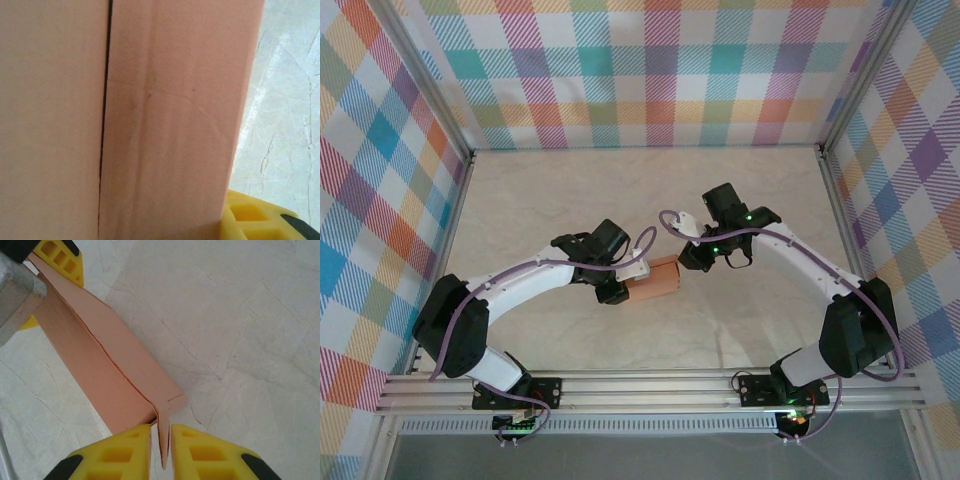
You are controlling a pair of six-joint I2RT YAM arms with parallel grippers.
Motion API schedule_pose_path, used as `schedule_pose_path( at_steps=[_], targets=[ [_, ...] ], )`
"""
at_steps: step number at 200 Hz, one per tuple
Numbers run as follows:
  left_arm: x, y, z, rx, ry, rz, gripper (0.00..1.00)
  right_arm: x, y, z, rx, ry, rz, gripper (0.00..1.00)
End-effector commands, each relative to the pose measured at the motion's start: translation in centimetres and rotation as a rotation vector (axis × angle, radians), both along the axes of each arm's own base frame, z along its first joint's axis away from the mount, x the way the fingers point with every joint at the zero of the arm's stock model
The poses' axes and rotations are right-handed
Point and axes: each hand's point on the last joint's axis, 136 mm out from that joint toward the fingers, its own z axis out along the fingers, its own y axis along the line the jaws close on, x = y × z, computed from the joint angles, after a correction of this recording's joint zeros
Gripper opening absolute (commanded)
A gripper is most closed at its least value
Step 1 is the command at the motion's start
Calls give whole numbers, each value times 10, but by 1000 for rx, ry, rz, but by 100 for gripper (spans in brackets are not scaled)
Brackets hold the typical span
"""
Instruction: Fold the paper box
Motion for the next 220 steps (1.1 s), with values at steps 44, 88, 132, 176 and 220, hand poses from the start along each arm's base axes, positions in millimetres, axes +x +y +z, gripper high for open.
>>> schedule_pose_path(
  at_steps=[44, 88, 132, 176, 220],
  targets=[
    [-3, 3, -10, 21, 30, -11, 30, -6, 8, 1, 15, 46, 41, 4],
    [0, -1, -8, 9, 36, 21, 30, 4, 5, 5, 16, 29, -50, 0],
    [8, -3, -8, 15, 44, 82, 28, 15, 4, 8, 53, 69, -322, 0],
    [14, -7, -6, 6, 40, 105, 27, 18, -1, 6, 72, 75, -591, 0],
    [16, -7, -6, 22, 39, 106, 27, 17, -7, 1, 56, 130, -758, 0]
  ],
)
